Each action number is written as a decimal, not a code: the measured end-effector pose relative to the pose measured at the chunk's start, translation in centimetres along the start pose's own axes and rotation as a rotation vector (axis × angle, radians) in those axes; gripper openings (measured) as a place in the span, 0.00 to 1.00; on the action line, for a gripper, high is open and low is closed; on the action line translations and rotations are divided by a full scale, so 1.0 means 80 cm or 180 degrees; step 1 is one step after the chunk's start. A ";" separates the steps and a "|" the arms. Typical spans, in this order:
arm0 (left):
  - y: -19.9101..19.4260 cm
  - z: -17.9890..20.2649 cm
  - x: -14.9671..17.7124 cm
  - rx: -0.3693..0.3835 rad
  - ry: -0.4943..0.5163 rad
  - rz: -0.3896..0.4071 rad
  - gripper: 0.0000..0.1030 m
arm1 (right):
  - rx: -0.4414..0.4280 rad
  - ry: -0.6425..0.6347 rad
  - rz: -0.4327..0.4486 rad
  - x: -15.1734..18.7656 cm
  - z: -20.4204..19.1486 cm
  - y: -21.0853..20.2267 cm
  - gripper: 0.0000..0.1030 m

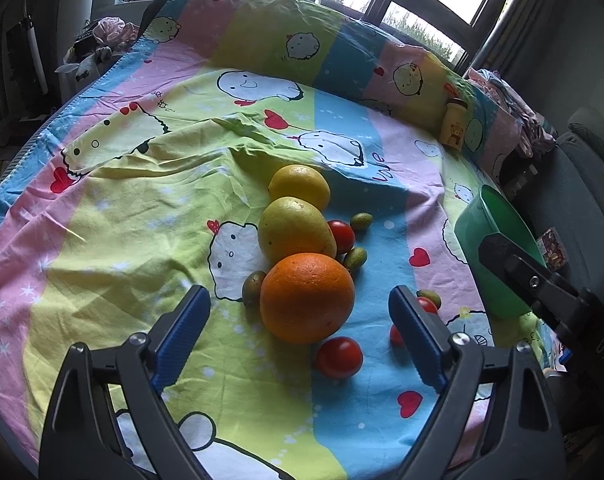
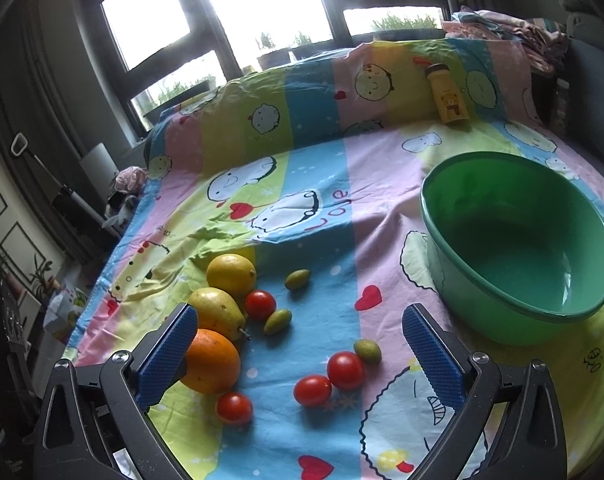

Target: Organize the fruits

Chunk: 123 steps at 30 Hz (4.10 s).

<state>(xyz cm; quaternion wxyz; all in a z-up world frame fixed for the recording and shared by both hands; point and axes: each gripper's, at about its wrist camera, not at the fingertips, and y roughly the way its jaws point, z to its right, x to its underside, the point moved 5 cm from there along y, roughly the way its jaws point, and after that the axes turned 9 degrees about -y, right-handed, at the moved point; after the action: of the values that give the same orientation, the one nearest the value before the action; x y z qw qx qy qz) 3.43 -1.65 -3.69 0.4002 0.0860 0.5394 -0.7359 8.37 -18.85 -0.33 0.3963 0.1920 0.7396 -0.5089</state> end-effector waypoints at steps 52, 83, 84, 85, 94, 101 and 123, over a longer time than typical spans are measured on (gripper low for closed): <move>0.004 0.003 -0.002 0.0255 -0.0163 -0.0210 0.68 | -0.0730 0.0017 -0.0756 -0.040 -0.036 0.046 0.74; 0.031 0.001 0.012 0.0168 -0.0185 -0.0451 0.66 | -0.1170 0.0241 -0.1228 0.015 -0.043 0.089 0.74; 0.031 0.001 0.012 0.0176 -0.0186 -0.0456 0.66 | -0.1178 0.0236 -0.1239 0.017 -0.045 0.090 0.74; 0.032 0.001 0.012 0.0185 -0.0187 -0.0460 0.66 | -0.1188 0.0231 -0.1251 0.018 -0.046 0.091 0.74; 0.037 0.000 0.014 0.0135 -0.0180 -0.0477 0.66 | -0.1236 0.0211 -0.1373 0.026 -0.056 0.103 0.74; 0.039 -0.006 0.014 0.0122 -0.0227 -0.0486 0.62 | -0.1225 0.0209 -0.1442 0.031 -0.062 0.112 0.74; 0.040 -0.010 0.015 0.0132 -0.0184 -0.0464 0.60 | -0.1418 0.0181 -0.1448 0.036 -0.085 0.119 0.70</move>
<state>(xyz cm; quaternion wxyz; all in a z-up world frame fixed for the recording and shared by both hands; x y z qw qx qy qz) 4.55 -1.88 -6.97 0.3591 0.0335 0.5171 -0.7762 10.48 -9.20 -7.19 0.2839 -0.0558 0.8676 -0.4044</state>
